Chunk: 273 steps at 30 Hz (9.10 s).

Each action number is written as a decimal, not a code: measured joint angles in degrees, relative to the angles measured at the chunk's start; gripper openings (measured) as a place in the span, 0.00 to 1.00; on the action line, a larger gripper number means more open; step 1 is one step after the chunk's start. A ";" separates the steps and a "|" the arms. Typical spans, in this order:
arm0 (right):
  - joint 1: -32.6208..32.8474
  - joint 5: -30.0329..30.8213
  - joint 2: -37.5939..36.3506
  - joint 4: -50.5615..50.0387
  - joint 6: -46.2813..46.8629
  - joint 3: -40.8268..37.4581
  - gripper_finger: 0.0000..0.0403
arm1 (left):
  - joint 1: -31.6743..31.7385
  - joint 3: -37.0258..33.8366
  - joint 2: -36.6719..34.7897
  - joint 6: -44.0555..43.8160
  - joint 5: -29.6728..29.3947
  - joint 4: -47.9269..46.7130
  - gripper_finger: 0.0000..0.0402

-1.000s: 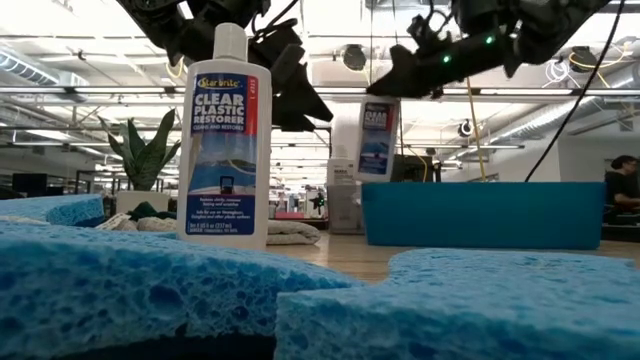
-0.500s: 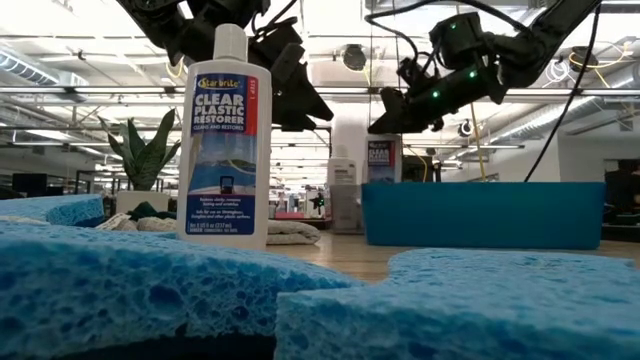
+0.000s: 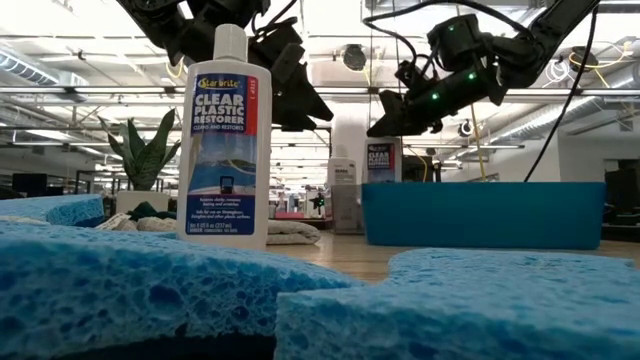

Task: Pick & Place Kitchen Items
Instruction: Put the white clear plastic restorer into the left black bin

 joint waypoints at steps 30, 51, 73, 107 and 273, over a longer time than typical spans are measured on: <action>-2.14 0.11 3.78 2.38 1.70 0.06 0.32 | 0.00 -0.03 0.04 0.30 0.02 -0.07 0.81; -2.01 0.07 -1.01 -0.51 -0.66 0.06 0.53 | 0.00 -0.03 0.04 0.22 0.02 -0.13 0.82; -1.96 -0.06 -16.89 -18.14 -1.57 0.02 0.61 | -8.19 -0.11 -18.98 -1.58 -1.66 -25.83 0.78; 0.07 0.04 -17.34 -17.36 -1.55 0.02 0.61 | -30.91 -31.44 -3.45 -15.15 -1.99 22.27 0.78; 18.67 -29.82 3.91 4.55 1.92 8.96 0.56 | -9.18 -8.44 0.80 -2.28 1.38 10.23 0.32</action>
